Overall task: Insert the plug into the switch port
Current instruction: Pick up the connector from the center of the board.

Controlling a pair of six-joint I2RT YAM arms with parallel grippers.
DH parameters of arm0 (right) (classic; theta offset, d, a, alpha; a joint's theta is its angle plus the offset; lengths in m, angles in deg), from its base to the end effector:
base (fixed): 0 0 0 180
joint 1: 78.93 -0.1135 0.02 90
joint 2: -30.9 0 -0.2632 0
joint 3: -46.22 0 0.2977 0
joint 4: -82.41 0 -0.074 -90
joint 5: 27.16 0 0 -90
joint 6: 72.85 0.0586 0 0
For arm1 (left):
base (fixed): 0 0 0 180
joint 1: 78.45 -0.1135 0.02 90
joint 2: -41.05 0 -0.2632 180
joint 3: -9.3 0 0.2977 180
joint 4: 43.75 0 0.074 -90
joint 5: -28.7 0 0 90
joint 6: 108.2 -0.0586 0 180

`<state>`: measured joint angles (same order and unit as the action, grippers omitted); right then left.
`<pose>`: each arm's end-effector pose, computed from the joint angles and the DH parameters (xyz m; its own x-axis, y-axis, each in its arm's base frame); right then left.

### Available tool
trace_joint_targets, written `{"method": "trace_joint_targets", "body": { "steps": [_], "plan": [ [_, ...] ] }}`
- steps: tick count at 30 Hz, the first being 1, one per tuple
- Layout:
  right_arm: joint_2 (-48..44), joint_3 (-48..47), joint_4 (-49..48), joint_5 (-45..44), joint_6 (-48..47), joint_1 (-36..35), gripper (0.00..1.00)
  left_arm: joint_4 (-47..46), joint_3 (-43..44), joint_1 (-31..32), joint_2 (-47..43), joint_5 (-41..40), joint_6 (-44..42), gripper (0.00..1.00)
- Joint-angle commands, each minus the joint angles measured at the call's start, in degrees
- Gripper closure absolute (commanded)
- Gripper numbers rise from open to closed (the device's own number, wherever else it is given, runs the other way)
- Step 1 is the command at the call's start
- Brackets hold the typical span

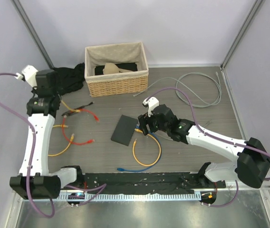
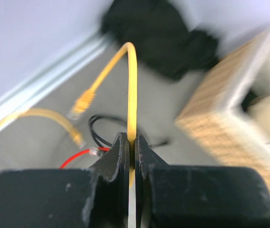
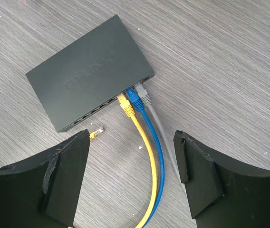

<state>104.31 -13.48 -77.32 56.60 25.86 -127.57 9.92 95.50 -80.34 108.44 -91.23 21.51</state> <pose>0.2319 0.2538 0.2213 -0.4690 -0.3049 -0.8289 -0.6227 0.7797 0.0655 0.3019 0.0392 0.3811 -0.1598 -0.5593 -0.8134 -0.7017 0.6439 -0.3049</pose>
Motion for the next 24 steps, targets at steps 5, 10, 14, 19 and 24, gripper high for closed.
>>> {"method": "trace_joint_targets", "body": {
  "steps": [5,10,14,19,24],
  "plan": [
    [-1.51,-0.79,0.23,-1.93,-0.45,0.30,0.21,8.39,6.91,3.54,0.89,6.38,-6.04,0.98],
    [-2.39,-0.53,1.81,-2.29,-0.45,0.30,0.21,13.33,6.04,8.83,-2.70,-6.53,-9.99,0.99],
    [-2.39,-0.44,2.52,-1.93,0.51,0.30,0.21,15.52,0.86,8.92,-4.20,3.10,-8.51,1.00],
    [-3.36,-0.79,2.52,-0.70,2.97,0.30,0.21,12.02,-5.30,12.26,-10.86,9.98,-4.02,1.00],
    [-4.32,-1.67,1.64,-1.40,11.38,0.22,0.21,8.60,-7.49,14.98,-15.35,11.56,0.97,1.00]
  ]
}}
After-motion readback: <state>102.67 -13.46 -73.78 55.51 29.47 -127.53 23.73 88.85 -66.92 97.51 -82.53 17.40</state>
